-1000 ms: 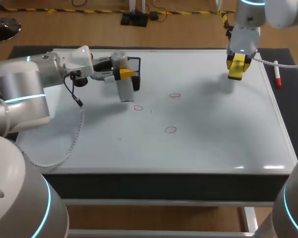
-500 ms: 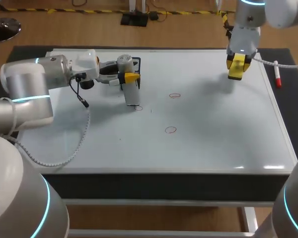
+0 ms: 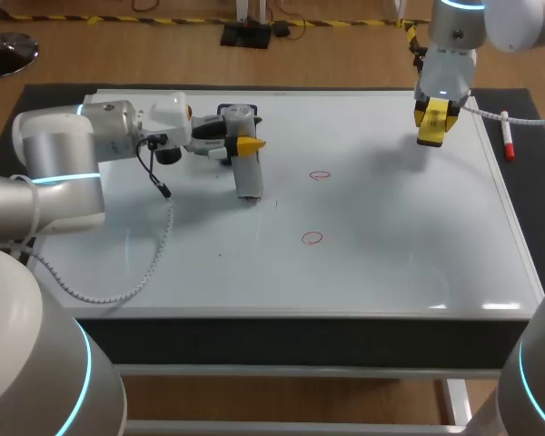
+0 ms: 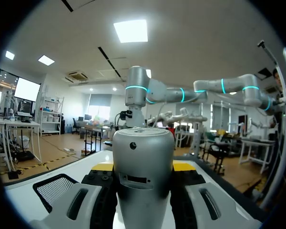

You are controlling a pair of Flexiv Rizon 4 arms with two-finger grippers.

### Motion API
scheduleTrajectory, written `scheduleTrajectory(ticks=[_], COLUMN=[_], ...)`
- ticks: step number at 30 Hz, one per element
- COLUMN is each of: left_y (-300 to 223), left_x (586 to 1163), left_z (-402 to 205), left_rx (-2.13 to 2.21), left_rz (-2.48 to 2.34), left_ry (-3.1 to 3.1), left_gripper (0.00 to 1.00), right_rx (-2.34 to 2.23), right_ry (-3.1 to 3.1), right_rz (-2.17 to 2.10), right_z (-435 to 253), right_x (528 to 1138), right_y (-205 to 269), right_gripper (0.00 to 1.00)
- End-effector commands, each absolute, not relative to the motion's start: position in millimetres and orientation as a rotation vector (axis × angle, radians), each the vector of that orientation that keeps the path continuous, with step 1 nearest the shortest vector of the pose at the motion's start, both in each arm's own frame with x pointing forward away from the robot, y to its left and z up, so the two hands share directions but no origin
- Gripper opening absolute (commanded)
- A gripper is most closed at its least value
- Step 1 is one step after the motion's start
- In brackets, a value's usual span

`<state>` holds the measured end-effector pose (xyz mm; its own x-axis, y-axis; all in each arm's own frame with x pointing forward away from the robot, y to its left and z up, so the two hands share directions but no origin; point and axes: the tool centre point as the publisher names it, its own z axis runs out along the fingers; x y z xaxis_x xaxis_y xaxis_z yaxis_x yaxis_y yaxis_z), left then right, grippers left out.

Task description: Pick up the inspection probe, press it on each red-marked spot on the whiteboard one by one, put down the probe, pick up the eraser, and wipe off all the red marks.

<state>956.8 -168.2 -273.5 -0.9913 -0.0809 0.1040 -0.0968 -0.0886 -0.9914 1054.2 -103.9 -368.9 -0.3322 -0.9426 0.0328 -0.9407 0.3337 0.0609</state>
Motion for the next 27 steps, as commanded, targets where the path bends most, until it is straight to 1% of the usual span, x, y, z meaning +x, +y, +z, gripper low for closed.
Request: scheduleTrajectory(ticks=[1, 27], left_y=[-171.0, -176.4], left_x=[956.5, 948.7], left_z=[-274.6, -282.1], left_rx=[0.201, 0.151], left_rz=[2.293, 2.283], left_ry=[-2.113, -2.134], left_gripper=[0.00, 0.00], right_rx=[1.780, 1.780], right_ry=[-2.511, -2.511], right_rz=[-0.045, -0.045], right_z=[-367.7, -367.7], right_x=[1054.6, 1054.6], right_y=[-104.8, -104.8], right_gripper=[0.00, 0.00])
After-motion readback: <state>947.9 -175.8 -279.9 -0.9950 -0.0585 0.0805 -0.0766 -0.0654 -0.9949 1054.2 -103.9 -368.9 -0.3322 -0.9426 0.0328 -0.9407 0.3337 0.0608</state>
